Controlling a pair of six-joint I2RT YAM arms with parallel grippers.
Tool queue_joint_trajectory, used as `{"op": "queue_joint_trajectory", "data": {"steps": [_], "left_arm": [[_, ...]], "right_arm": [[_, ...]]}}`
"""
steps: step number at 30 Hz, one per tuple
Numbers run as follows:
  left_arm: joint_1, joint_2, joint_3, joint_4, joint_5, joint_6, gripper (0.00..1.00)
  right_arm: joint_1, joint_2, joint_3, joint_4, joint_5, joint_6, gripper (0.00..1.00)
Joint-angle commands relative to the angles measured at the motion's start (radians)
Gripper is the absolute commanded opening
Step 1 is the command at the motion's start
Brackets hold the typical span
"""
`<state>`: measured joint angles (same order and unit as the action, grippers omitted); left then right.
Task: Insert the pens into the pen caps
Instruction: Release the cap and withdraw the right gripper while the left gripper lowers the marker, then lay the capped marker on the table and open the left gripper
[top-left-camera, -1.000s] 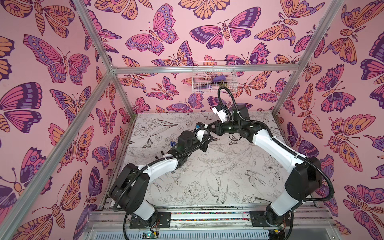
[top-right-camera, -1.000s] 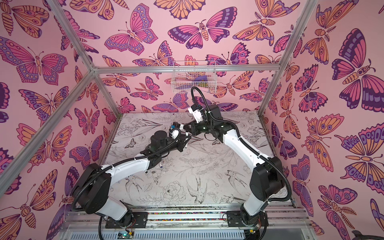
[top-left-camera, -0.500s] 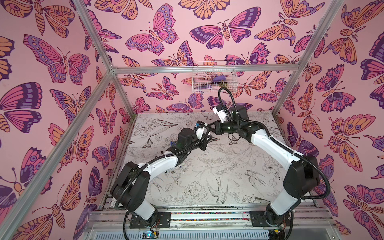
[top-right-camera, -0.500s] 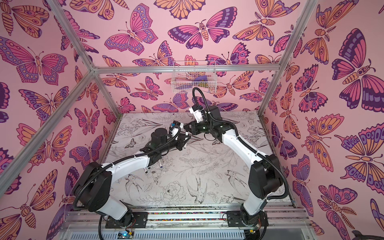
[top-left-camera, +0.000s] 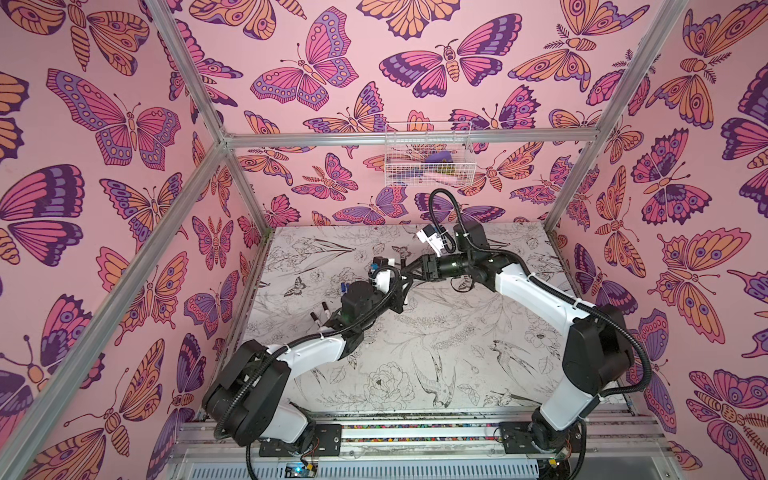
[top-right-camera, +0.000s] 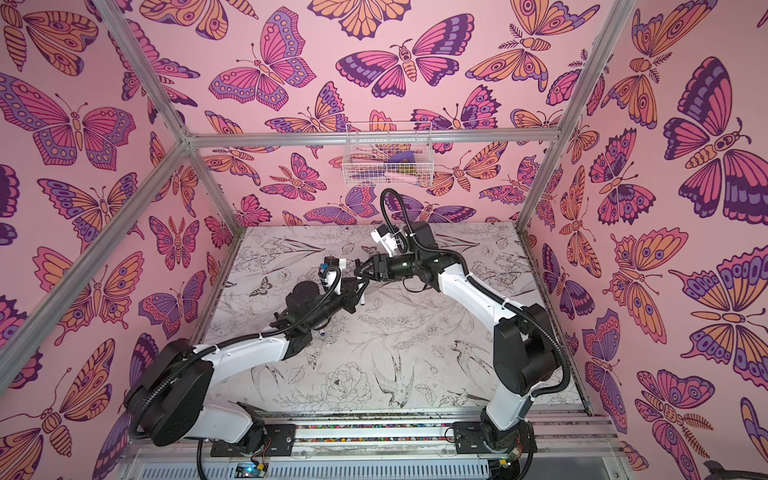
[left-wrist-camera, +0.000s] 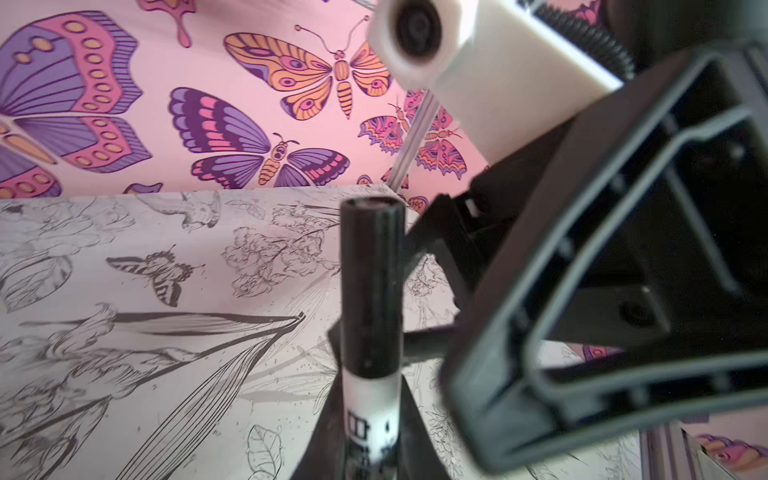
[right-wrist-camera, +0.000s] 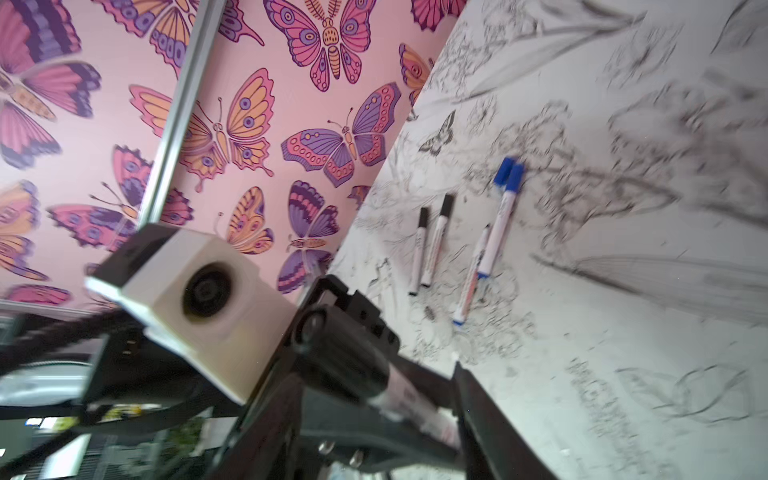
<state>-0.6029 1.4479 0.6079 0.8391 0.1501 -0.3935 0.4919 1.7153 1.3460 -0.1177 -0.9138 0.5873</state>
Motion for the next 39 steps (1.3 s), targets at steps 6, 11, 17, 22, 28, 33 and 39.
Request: {"op": "queue_joint_trajectory", "data": {"steps": [6,11,17,22,28,33,39], "left_arm": [[0.018,0.084,-0.134,0.177,-0.173,-0.170,0.00],[0.032,0.121,-0.088,-0.069,-0.257,-0.333,0.00],[0.043,0.110,0.053,-0.519,-0.350,-0.359,0.00],[0.074,0.189,0.145,-0.706,-0.335,-0.406,0.02],[0.080,0.286,0.246,-0.855,-0.338,-0.397,0.05],[0.082,0.342,0.310,-0.965,-0.350,-0.410,0.16],[0.084,0.359,0.332,-1.031,-0.377,-0.428,0.39]], "right_arm": [[-0.036,-0.050,-0.041,0.051,-0.024,0.111,0.73],[-0.037,-0.064,-0.034,-0.083,0.020,0.029,0.72],[-0.037,-0.079,-0.023,-0.188,0.079,-0.039,0.69],[-0.037,-0.089,-0.021,-0.207,0.094,-0.056,0.68],[-0.038,-0.094,-0.017,-0.241,0.108,-0.084,0.67],[-0.038,-0.109,-0.020,-0.255,0.115,-0.099,0.66],[-0.039,-0.126,-0.027,-0.271,0.128,-0.122,0.63]]}}
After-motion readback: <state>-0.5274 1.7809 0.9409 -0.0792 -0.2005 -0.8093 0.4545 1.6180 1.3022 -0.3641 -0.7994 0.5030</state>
